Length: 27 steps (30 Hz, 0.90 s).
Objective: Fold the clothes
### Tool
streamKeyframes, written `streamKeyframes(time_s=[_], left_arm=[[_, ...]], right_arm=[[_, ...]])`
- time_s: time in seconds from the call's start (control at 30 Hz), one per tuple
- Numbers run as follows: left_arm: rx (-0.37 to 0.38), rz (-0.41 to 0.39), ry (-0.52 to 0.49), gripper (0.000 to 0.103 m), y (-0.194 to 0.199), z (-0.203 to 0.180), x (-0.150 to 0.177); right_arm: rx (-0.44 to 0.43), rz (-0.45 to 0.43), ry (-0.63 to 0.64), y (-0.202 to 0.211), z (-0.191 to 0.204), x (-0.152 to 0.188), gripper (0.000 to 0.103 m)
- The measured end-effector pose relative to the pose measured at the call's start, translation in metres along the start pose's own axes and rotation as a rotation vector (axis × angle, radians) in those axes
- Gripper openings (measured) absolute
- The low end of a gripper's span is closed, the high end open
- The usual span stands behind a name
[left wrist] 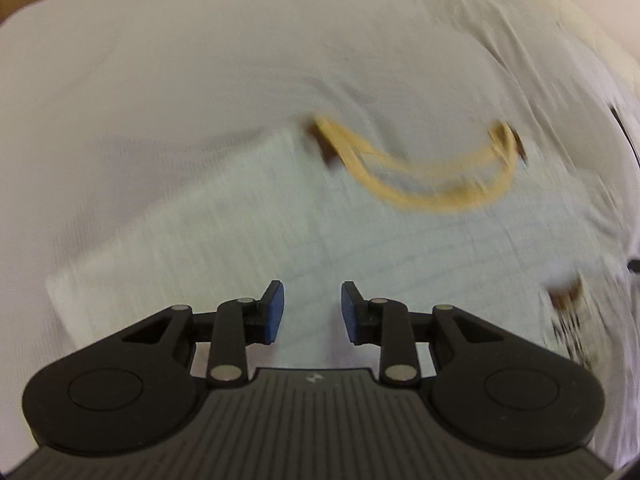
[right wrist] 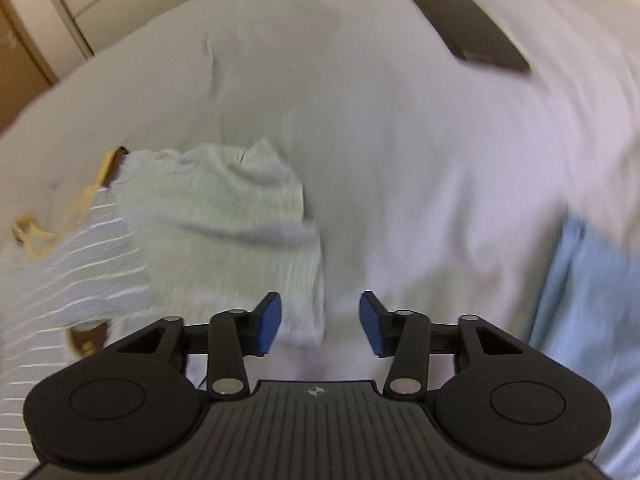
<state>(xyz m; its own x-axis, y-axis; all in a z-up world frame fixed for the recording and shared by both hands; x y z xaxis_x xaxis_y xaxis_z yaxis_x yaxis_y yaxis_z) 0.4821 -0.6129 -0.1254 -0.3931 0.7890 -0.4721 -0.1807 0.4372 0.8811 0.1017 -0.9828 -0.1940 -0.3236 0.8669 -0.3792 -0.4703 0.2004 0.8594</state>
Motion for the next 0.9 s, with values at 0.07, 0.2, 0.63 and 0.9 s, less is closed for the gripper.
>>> streamKeyframes(time_s=[0.07,0.2,0.63,0.9], left_arm=[[0.04,0.033,0.003,0.026,0.004,-0.019,0.018],[0.1,0.073,-0.019,0.027,0.014,-0.055,0.043],[0.182,0.01,-0.185,0.031,0.031,-0.146,0.02],[0.175,0.021,-0.225,0.033,0.026,-0.162,0.018]], right_arm=[[-0.009,0.018,-0.05,0.001,-0.009,0.013,0.059],[-0.088,0.071,-0.207,-0.024,-0.004,0.017,0.061],[0.084,-0.083,-0.188,0.023,-0.007,-0.01,0.01],[-0.104,-0.1,0.281,-0.015,0.064,-0.068,0.056]])
Point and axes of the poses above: each gripper's, at about its wrist camera, not at the fingertips, and y roughly against the way its jaws point, z to its left, x to its underside, the point moved 3 cm from there along -y, roughly the way its jaws point, and after that the axes turned 14 degrees about -y, right-handed, at the moved point
